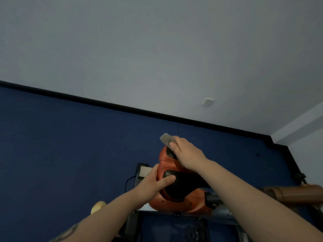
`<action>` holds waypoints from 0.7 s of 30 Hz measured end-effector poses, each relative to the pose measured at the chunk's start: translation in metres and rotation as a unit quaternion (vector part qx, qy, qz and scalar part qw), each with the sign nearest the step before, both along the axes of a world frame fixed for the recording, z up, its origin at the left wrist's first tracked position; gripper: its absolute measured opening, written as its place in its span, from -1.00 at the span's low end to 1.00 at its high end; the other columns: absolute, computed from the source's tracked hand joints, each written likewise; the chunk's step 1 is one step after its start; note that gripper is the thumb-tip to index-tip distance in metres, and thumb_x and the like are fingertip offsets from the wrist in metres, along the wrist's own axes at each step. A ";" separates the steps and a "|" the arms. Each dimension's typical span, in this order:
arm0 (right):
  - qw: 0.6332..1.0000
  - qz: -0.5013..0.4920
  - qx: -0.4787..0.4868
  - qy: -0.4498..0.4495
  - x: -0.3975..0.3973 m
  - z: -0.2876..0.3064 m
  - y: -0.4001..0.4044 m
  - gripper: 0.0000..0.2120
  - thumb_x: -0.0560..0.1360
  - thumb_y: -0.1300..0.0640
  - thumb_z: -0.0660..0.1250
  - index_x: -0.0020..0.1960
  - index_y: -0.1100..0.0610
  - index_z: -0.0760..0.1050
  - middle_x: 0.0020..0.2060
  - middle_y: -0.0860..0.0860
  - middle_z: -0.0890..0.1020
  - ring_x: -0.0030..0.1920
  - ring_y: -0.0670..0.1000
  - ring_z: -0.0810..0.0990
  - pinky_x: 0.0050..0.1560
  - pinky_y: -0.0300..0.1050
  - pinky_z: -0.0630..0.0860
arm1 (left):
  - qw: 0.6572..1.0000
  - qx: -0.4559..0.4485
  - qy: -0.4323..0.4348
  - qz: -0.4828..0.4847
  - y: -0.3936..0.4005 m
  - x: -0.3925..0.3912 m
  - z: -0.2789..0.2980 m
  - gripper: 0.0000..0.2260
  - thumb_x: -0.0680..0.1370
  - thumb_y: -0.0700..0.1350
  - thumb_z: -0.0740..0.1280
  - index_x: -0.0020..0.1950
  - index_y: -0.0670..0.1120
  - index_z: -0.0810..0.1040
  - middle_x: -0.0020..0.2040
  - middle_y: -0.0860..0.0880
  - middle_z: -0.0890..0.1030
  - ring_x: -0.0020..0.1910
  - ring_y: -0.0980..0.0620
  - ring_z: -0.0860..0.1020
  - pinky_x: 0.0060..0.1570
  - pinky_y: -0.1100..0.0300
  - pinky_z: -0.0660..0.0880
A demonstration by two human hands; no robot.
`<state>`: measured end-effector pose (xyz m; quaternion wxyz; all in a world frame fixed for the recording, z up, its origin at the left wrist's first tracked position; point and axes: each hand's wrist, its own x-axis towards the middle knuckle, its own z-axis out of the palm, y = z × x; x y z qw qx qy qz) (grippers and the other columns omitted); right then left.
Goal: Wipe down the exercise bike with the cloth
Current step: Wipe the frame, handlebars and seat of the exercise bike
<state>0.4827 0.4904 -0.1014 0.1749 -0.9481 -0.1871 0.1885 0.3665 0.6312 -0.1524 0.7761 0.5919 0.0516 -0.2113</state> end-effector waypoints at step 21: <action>0.987 0.149 -0.064 0.009 0.018 0.007 0.030 -0.50 0.54 -0.39 -0.02 0.09 -0.18 0.60 0.21 -0.15 0.53 0.27 0.00 0.42 0.26 0.06 0.32 | 1.000 0.018 0.003 -0.017 0.005 0.003 0.004 -0.60 0.46 -0.01 0.48 0.25 -0.13 0.57 0.13 -0.09 0.68 0.16 -0.04 0.63 0.24 0.00 0.52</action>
